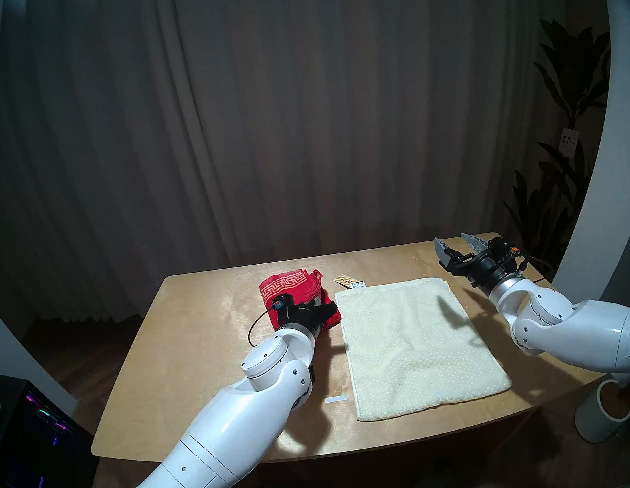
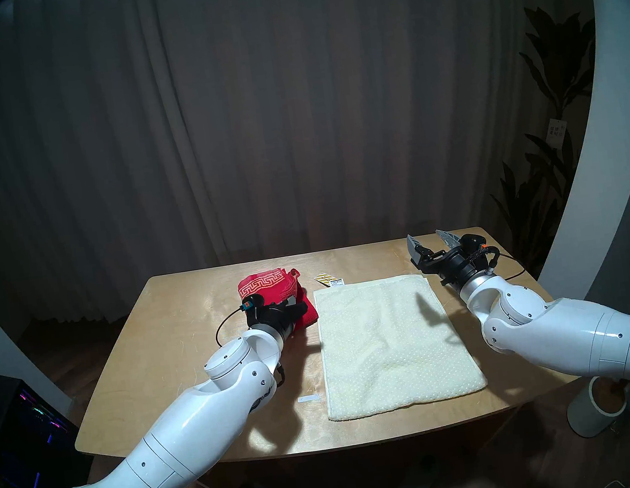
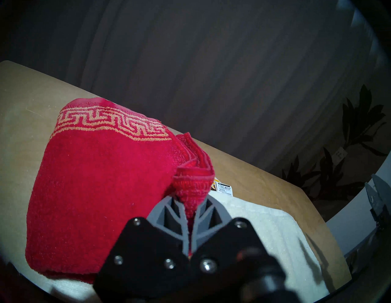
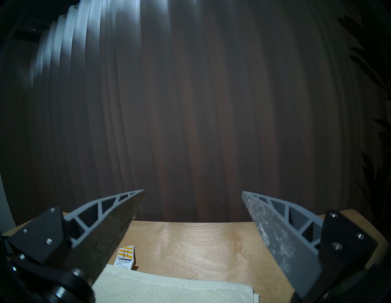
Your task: Fold each towel twice and stack them on table
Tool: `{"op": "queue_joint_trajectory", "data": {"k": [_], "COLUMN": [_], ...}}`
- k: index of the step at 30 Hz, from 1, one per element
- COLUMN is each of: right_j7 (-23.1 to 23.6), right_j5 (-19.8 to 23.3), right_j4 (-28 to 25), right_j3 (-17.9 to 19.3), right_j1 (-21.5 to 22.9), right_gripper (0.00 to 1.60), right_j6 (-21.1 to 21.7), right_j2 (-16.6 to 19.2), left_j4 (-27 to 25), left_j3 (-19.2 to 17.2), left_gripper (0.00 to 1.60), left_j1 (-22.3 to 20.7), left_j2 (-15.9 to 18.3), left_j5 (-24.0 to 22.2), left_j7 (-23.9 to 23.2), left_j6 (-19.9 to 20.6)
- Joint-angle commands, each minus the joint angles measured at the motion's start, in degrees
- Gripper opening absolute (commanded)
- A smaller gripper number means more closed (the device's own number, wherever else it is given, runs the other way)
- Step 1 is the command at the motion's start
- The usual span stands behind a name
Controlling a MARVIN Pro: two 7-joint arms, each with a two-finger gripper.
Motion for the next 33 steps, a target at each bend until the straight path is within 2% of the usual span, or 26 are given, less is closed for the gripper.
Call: {"op": "queue_joint_trajectory", "data": {"k": [1, 2, 4, 5, 8, 9, 10, 12, 13, 25, 30, 31, 33], "right_j7": [-0.24, -0.28, -0.22, -0.18, -0.19, -0.19, -0.21, -0.16, -0.13, 0.53, 0.81, 0.83, 0.86], "right_j5": [0.16, 0.21, 0.32, 0.36, 0.46, 0.5, 0.54, 0.61, 0.63, 1.23, 1.49, 1.51, 1.56], "right_j4": [-0.94, -1.04, -1.09, -1.08, -1.0, -1.01, -1.04, -1.08, -1.09, -0.42, -0.52, -0.54, -0.65], "right_j3": [0.7, 0.7, 0.68, 0.66, 0.65, 0.64, 0.64, 0.63, 0.62, 0.6, 0.61, 0.62, 0.64], "right_j1": [0.5, 0.46, 0.4, 0.37, 0.34, 0.35, 0.36, 0.4, 0.42, 0.56, 0.64, 0.67, 0.75], "right_gripper": [1.6, 1.6, 1.6, 1.6, 1.6, 1.6, 1.6, 1.6, 1.6, 1.6, 1.6, 1.6, 1.6], "right_j6": [-0.43, -0.46, -0.56, -0.6, -0.71, -0.72, -0.71, -0.67, -0.65, -0.72, -0.65, -0.63, -0.55], "right_j2": [0.71, 0.84, 1.02, 1.08, 1.23, 1.28, 1.33, 1.42, 1.46, 1.4, 1.46, 1.46, 1.44], "left_j4": [1.88, 2.43, 3.2, 3.44, 4.15, 4.31, 4.35, 4.39, 4.38, 1.39, 0.48, 0.49, 0.51], "left_j3": [0.79, 0.84, 1.24, 1.28, 1.41, 1.44, 1.62, 1.62, 1.64, 0.68, 0.27, 0.18, -0.16], "left_gripper": [0.02, 0.04, 0.31, 0.64, 0.79, 1.09, 1.09, 1.36, 1.6, 1.6, 1.6, 1.54, 1.54], "left_j1": [-2.94, -2.97, -3.19, -3.21, -3.27, -3.28, -3.39, -3.33, -3.28, -0.63, 0.81, 1.11, 1.61], "left_j2": [-1.9, -2.18, -2.41, -2.55, -2.79, -2.84, -2.74, -2.76, -2.72, -0.52, 1.41, 1.64, 2.14], "left_j5": [0.65, 0.4, 0.82, 0.8, 0.64, 0.62, 0.81, 0.66, 0.68, 0.01, -0.45, -0.5, -1.19], "left_j7": [-0.45, -0.58, -0.41, -0.39, -0.56, -0.61, -0.53, -0.43, -0.45, 0.66, 0.64, 0.42, 0.13], "left_j6": [0.72, 0.71, 0.7, 0.64, 0.55, 0.52, 0.72, 0.81, 0.77, 0.96, 1.45, 1.22, 1.22]}}
